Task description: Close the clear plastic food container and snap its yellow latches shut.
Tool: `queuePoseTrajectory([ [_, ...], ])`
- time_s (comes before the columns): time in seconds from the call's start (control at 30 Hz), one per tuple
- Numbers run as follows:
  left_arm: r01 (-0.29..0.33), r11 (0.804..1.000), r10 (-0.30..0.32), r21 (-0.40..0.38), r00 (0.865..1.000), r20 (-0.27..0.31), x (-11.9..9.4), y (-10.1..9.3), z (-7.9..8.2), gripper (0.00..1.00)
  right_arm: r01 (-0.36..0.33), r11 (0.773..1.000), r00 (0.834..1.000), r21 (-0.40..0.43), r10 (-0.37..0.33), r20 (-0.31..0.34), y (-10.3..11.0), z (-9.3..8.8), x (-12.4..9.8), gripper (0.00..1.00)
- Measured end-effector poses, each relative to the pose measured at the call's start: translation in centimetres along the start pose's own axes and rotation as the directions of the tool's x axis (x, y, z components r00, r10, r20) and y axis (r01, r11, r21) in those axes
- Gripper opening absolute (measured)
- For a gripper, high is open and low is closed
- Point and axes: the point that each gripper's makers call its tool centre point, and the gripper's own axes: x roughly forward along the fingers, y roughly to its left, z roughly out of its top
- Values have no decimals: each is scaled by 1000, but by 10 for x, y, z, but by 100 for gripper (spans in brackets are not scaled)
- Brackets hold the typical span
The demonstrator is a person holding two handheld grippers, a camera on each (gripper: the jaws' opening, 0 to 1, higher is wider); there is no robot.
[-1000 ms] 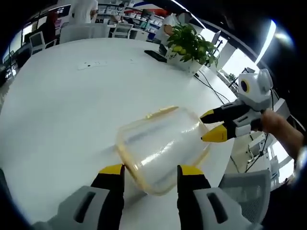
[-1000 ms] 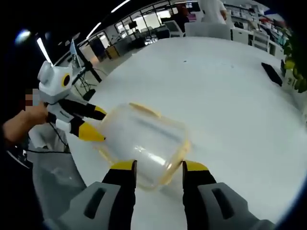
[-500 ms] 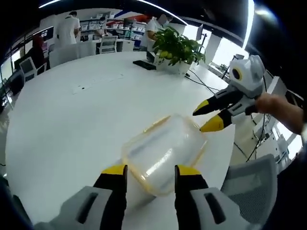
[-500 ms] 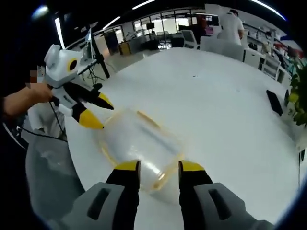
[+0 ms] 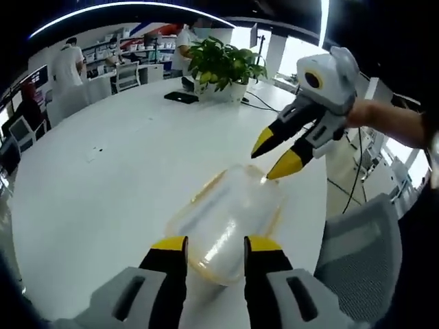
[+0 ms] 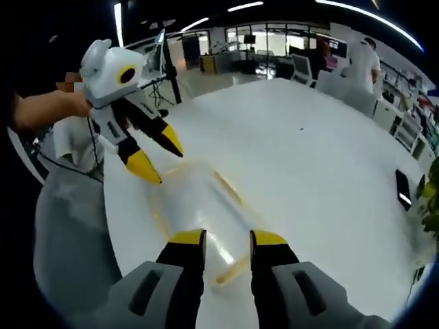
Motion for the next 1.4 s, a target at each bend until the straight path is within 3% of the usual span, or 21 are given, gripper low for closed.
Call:
queuePoseTrajectory([
  [0.17,53,997,-52,52,998,-21,6,-10,2,25,-59,991,998,-121,54,-41,7,-1,8,22],
  [0.37,110,980,-100,167,993,-69,10,-20,1,24,-100,979,994,-176,89,-69,10,2,15,21],
  [0.8,182,953,-165,241,982,-90,26,-37,10,21,-157,962,987,-223,143,-75,10,18,32,21],
  [1.17,217,928,-192,303,975,-109,32,-49,7,21,-195,944,979,-266,169,-117,8,19,45,21],
  [1.4,210,907,-189,366,978,-92,35,-59,6,28,-232,932,970,-278,199,-142,5,19,50,28],
])
